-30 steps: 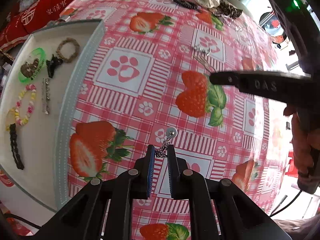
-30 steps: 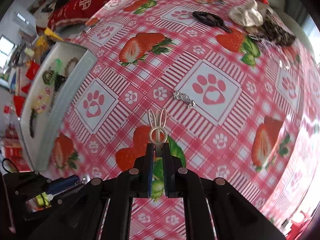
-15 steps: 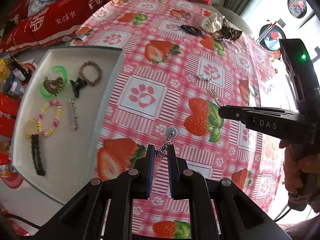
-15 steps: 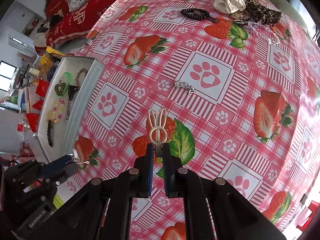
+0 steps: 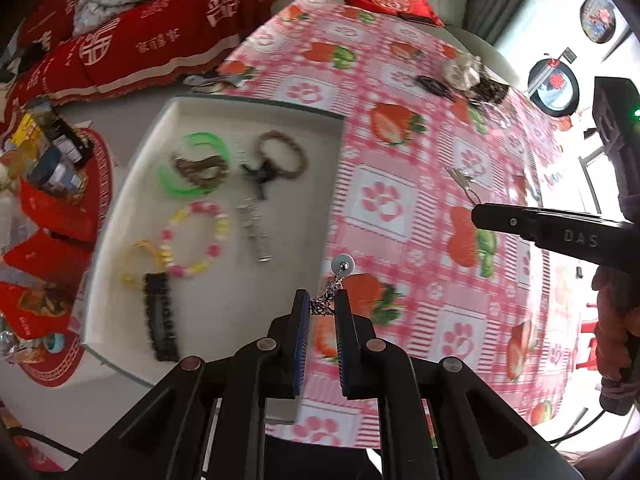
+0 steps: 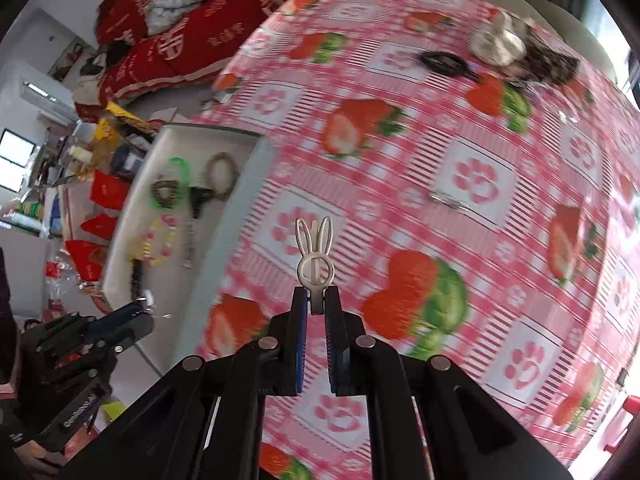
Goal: Organize jewelry
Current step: 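Carry the earring over the white box while the right tool carries the bunny clip there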
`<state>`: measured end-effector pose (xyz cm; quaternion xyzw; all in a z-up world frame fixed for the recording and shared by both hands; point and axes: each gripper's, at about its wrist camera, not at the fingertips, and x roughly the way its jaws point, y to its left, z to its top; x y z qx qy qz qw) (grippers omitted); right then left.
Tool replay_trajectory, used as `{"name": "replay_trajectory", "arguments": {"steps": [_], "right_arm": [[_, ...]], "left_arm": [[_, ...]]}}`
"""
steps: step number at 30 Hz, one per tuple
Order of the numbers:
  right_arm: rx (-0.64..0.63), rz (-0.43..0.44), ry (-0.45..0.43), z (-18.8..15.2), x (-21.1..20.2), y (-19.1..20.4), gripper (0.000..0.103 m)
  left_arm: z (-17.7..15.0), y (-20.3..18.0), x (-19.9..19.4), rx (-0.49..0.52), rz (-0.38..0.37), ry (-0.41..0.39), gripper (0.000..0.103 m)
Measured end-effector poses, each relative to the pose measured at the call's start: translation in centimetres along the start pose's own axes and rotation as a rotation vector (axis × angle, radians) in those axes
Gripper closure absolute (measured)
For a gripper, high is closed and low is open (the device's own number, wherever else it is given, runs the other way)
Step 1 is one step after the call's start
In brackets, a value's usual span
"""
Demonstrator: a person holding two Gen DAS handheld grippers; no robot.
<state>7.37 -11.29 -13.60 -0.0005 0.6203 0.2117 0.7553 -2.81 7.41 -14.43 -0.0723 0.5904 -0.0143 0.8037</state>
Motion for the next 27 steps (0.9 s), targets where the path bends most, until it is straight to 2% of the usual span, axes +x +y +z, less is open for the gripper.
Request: {"name": "replay_trajectory", "arguments": {"steps": [13,21,27], "right_arm": [[-0.15,0.054,0.045,2.6,3.7,9.9,0.094],[-0.177,0.033,0.121,3.3,7.3,12.5,0.094],[-0.157,0.002,0.168,3.6,9.5,12.8,0.094]], "left_arm": [[-1.5,5.9,2.5,-0.065,0.054,0.043,0.084],[-1.8,6.7,4.0,-0.062,0.067,0.055,0.084],[-2.1,7.2,5.0,-0.064,0.082,0.07,0.084]]}}
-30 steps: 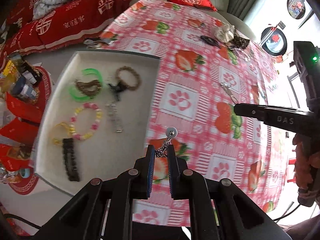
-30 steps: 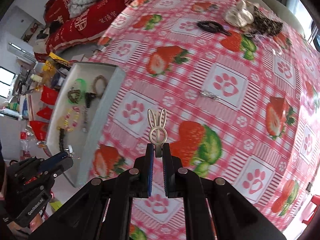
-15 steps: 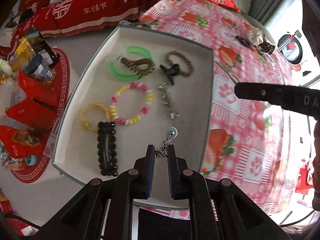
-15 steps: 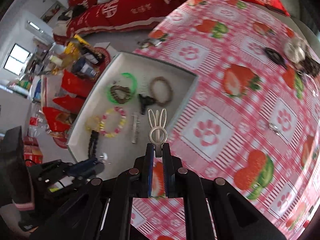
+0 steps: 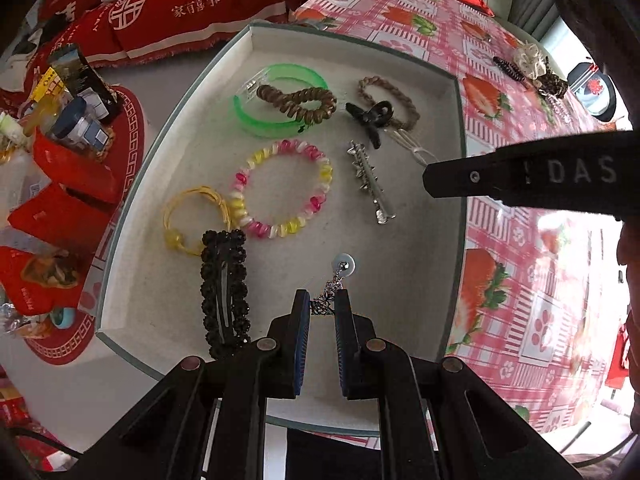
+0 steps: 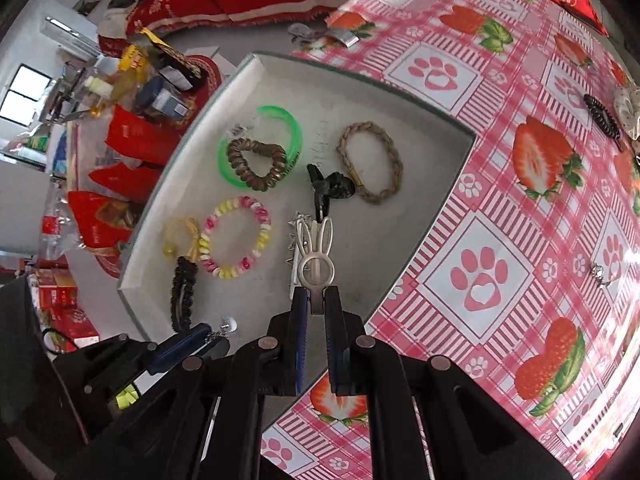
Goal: Organize jewelry
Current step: 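Carry the earring over the white box while the right tool carries the bunny clip there, then release the bunny clip into the box with the right tool while the left tool releases the earring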
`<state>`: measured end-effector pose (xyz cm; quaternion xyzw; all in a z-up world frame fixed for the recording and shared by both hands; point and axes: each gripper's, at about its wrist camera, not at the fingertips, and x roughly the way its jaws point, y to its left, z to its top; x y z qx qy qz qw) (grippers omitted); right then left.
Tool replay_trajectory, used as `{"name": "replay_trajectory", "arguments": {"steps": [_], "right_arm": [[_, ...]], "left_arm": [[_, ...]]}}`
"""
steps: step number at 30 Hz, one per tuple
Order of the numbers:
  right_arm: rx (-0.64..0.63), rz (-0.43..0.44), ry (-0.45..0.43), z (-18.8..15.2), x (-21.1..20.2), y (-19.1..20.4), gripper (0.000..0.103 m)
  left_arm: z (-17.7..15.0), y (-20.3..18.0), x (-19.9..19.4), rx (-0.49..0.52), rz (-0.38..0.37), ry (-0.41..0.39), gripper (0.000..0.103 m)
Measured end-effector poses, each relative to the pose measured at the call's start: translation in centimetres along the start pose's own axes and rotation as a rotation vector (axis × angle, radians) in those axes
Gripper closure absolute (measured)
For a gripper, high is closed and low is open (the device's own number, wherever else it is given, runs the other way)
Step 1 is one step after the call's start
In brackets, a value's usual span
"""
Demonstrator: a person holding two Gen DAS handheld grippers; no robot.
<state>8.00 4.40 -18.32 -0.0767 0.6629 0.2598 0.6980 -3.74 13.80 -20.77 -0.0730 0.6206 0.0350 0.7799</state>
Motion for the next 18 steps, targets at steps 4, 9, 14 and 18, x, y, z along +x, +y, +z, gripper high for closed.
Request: {"name": "replay_trajectory", "arguments": {"steps": [4,9,14,18], "right_arm": [[0.036,-0.009,0.024,0.5,1.2,-0.3,0.094],[0.031,-0.019,0.044,1.0,2.4,-0.2,0.094],[0.03,-0.024,0.071,1.5,3.7,-0.1,0.094],[0.036,-0.026,0.087,1.4,4.5,0.0,0.093]], "left_arm": [[-0.1,0.2,0.4,0.004,0.012,0.005,0.084],[-0.3,0.3,0.9,0.013,0.019,0.015,0.084],[-0.2,0.3,1.3,0.021,0.023,0.022,0.084],[-0.1,0.2,1.6,0.03,0.03,0.027,0.084]]}}
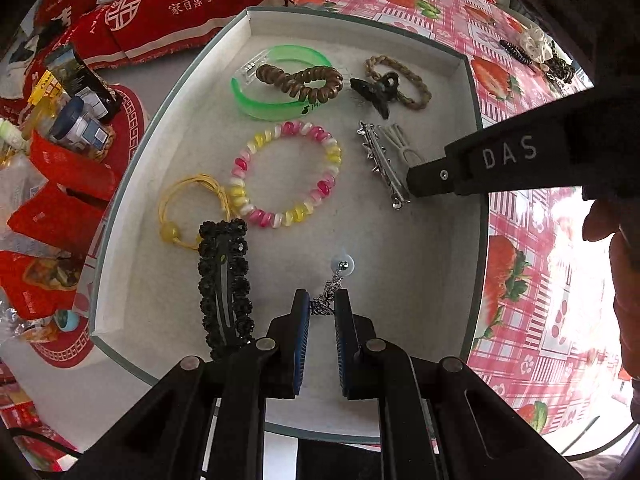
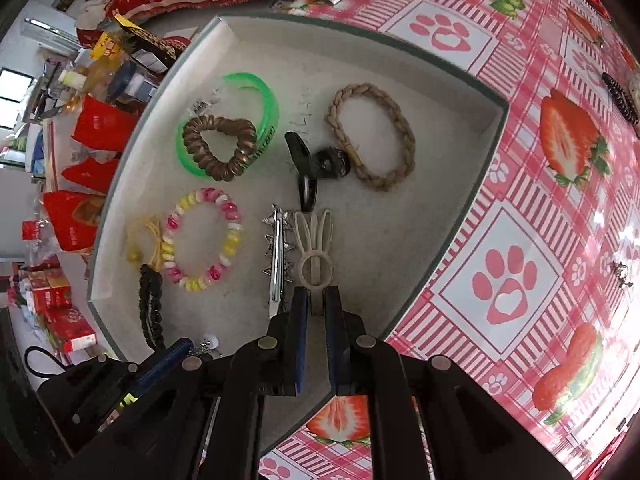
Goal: Organize jewelry
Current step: 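Release the bunny clip into the box with the right tool while the left tool releases the earring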
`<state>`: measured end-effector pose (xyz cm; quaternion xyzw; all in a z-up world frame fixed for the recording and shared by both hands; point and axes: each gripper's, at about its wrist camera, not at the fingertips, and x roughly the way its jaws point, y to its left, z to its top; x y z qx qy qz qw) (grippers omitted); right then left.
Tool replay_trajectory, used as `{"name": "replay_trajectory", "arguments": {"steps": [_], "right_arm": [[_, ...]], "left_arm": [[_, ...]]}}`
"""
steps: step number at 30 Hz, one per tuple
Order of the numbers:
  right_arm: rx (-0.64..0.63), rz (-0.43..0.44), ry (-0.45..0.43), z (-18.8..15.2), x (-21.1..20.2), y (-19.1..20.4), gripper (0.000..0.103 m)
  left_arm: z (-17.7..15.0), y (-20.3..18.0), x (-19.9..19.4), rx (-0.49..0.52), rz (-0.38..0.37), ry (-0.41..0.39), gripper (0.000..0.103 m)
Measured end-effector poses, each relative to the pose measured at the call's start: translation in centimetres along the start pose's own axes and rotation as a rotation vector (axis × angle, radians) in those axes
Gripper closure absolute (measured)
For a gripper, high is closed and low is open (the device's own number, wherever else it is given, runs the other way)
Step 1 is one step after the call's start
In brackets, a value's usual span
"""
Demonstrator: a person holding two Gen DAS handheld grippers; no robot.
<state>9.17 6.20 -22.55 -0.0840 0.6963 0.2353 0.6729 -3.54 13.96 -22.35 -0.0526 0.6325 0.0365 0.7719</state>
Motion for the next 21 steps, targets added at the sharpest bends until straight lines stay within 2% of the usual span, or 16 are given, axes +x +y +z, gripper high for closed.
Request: {"name": "replay_trajectory", "arguments": {"steps": [11,13,21], "right_arm": [[-0.005,0.003,0.001,0.0,-0.1,0.0,0.093],[-0.002,0.011,0.005,0.1,-0.1,0.1,0.091],[0.003,0.042,-0.036,-0.2,-1.6,-0.4,0.072]], "left_arm": [[0.2,-0.5,0.4,0.011,0.019,0.02,0.084],[0.3,-0.6,0.0,0.005,0.007,0.005,0.084],[0.5,-1.3,-0.6,0.023,0.026,0.001,0.084]]}}
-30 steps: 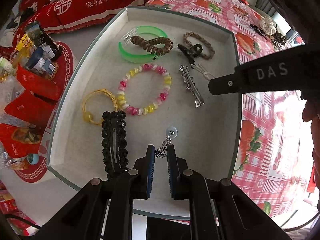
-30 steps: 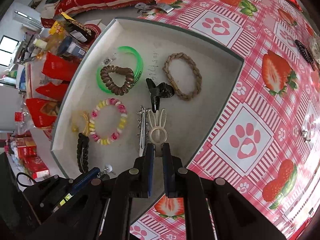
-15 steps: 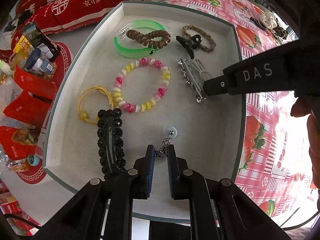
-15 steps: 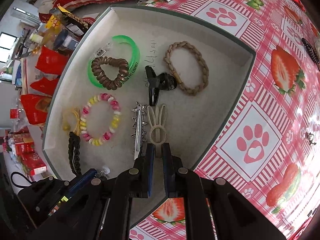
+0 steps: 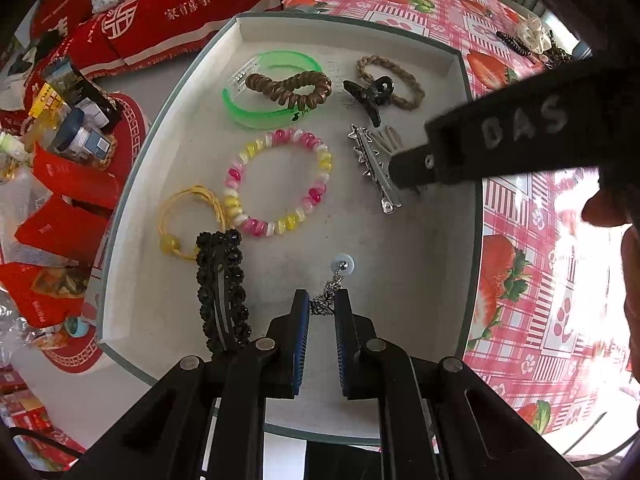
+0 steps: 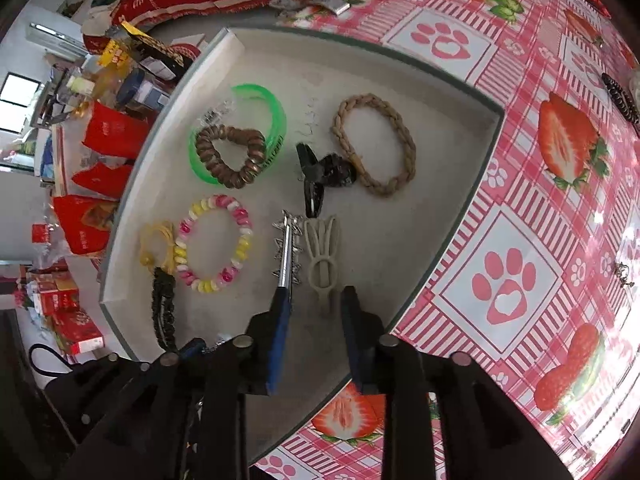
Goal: Organize jewelry
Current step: 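Release the bunny clip into the box with the right tool while the left tool releases the earring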
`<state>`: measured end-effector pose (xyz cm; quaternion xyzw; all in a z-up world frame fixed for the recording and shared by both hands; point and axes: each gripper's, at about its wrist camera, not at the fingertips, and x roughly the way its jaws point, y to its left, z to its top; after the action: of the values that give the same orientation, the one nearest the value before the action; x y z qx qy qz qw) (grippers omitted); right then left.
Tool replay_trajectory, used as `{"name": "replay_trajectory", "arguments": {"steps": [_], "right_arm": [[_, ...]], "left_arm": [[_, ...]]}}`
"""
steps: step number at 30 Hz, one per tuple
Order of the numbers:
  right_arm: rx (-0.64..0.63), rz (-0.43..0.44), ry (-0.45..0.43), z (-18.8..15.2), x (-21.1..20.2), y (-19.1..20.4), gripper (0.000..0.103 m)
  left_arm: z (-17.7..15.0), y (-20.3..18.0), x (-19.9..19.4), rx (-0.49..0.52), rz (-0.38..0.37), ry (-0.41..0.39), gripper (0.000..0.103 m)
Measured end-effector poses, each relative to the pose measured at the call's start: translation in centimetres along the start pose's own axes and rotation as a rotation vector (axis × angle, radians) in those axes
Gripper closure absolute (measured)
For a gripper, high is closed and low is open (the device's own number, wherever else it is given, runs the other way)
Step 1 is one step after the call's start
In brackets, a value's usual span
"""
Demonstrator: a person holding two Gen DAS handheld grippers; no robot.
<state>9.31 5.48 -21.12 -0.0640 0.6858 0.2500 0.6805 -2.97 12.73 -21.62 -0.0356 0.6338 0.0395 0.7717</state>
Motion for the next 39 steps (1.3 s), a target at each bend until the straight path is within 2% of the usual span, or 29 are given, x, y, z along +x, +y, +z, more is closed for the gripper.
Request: {"name": "replay_trajectory", "arguments": {"steps": [8,19,21,22,24,35,39], "right_arm": [[0.005,0.0,-0.096,-0.8,-4.0,-0.4,0.071],[0.071,0.001,-0.112,-3.6,-5.9,-2.3,0.07],[0.088,0.005,-0.108,-4.1,-5.9,-2.6,0.07],[0.096,0.007,-0.106,-4.3,-5.9,-2.8,0.07],[0.108,0.012,-0.103,-4.8,-6.0,-3.1,0.07],[0.145,0.016,-0.099,-6.0,-6.4,-3.9,0.07],[0.151,0.012,-0.09,-6.3,-6.5,-3.9,0.063]], "left_arm": [[-0.2,-0.8,-0.4,0.011,0.017,0.005,0.084],[0.2,-0.9,-0.7,0.026,0.024,-0.005,0.083],[0.3,-0.9,-1.0,0.021,0.034,-0.017,0.039],[0.3,-0.9,-1.4,0.009,0.044,-0.039,0.007],[0.5,-0.7,-2.3,0.004,0.054,-0.084,0.004],[0.5,-0.6,-2.4,0.011,0.064,-0.055,0.004],[0.4,-0.3,-2.7,0.007,0.074,-0.041,0.003]]}}
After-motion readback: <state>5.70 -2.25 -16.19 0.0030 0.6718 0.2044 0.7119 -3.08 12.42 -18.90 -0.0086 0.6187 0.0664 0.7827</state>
